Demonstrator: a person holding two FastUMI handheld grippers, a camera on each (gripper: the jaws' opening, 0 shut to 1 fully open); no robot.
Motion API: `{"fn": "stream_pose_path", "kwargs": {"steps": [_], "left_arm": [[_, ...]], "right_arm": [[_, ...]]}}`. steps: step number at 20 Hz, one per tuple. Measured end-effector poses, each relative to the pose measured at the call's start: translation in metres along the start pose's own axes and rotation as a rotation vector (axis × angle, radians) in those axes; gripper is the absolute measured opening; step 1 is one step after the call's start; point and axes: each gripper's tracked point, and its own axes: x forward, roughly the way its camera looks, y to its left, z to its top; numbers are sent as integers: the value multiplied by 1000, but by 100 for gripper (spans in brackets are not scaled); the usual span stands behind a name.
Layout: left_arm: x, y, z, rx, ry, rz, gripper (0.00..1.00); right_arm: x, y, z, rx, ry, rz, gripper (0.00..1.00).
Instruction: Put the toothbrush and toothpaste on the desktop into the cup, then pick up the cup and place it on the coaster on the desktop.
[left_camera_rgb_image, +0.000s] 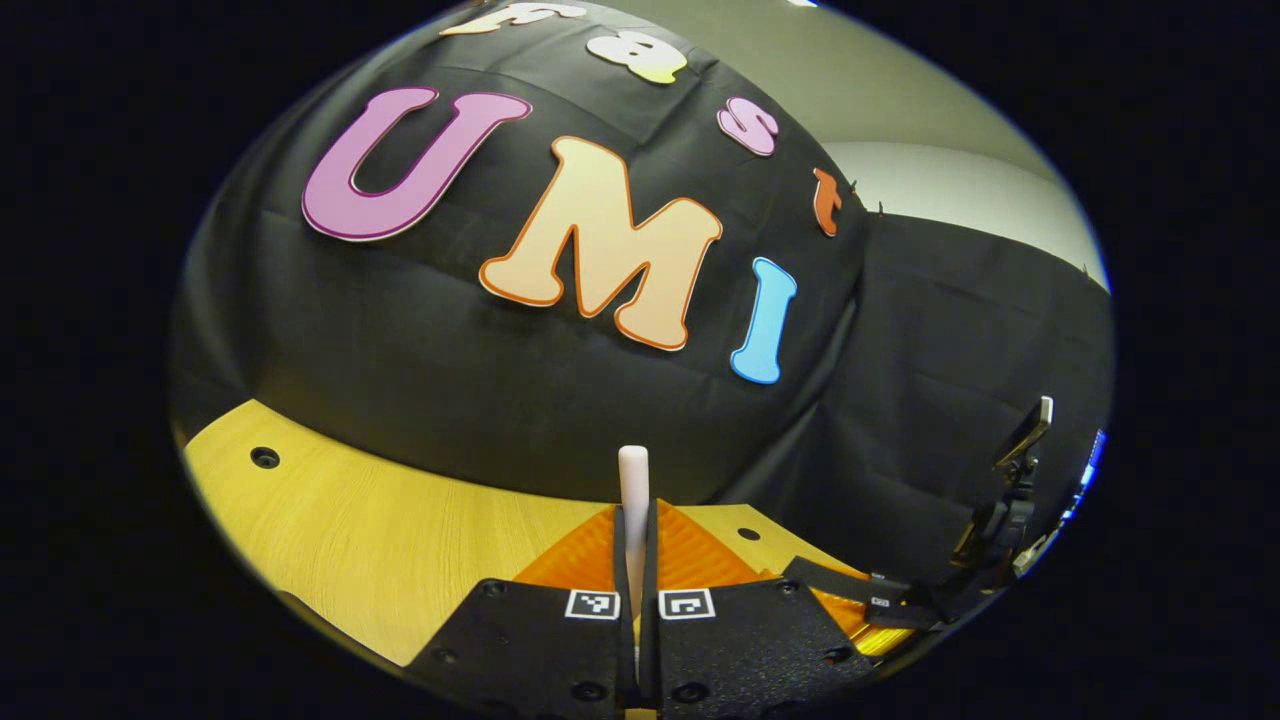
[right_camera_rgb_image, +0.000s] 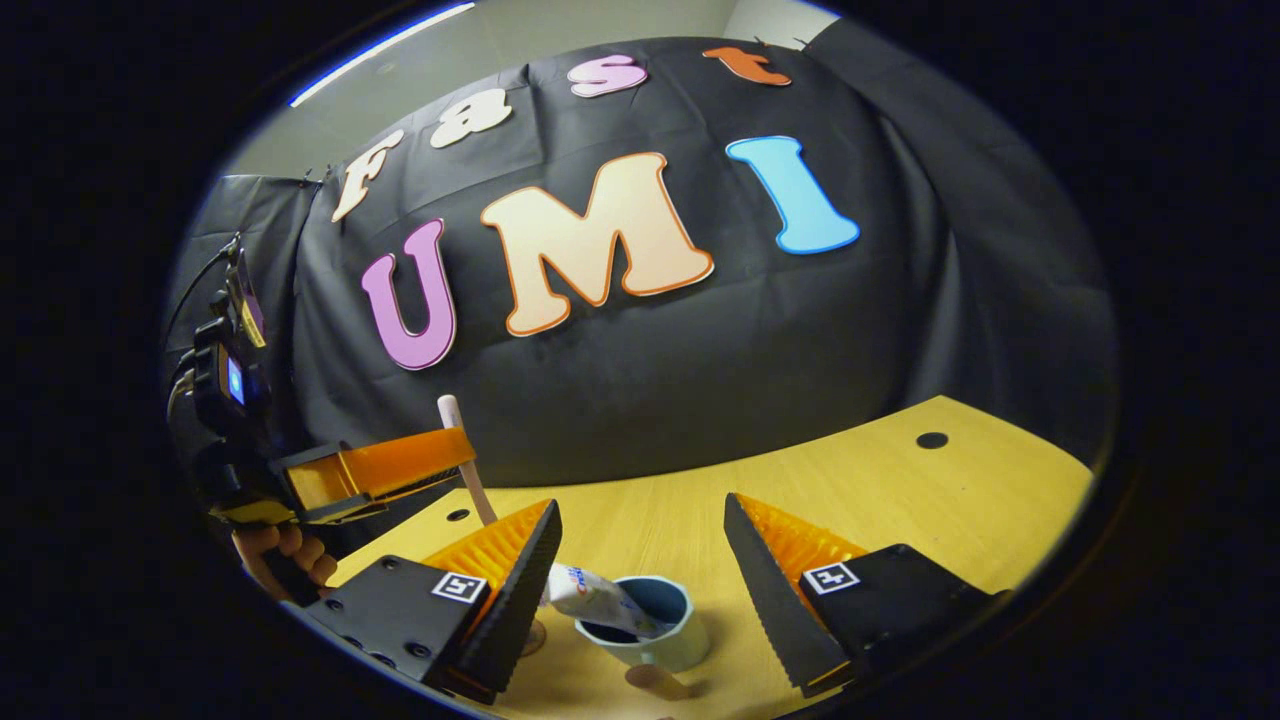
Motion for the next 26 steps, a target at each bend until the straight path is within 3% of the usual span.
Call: {"fn": "stream_pose_path", "kwargs": {"steps": [7,9,17,20,21,24,25,26], "left_arm": [[20,-34,-1,10,-15,-76,0],[25,-42,-8,0,-7,-94,0],[16,-43,-74,-20,136,-99,6],[2,-34,-75,-54,146,-74,31],[-6,-28,-70,-61,132,-56,54],[-22,2,-49,-38,86,51,87],[-29,11,-41,-25,70,80,94],[-37,20,-32,-10,59,111,94]], "right_arm": [[-48,-44,20,-28,-11,-101,95],[-58,-54,16,-36,3,-123,99],[-75,-62,-10,-55,93,-127,98],[-76,-53,-16,-46,121,-100,99],[-76,-47,-17,-45,135,-87,98],[-74,-32,-21,-45,170,-46,98],[-72,-26,-24,-45,186,-29,98],[-69,-21,-26,-47,202,-12,98]]}}
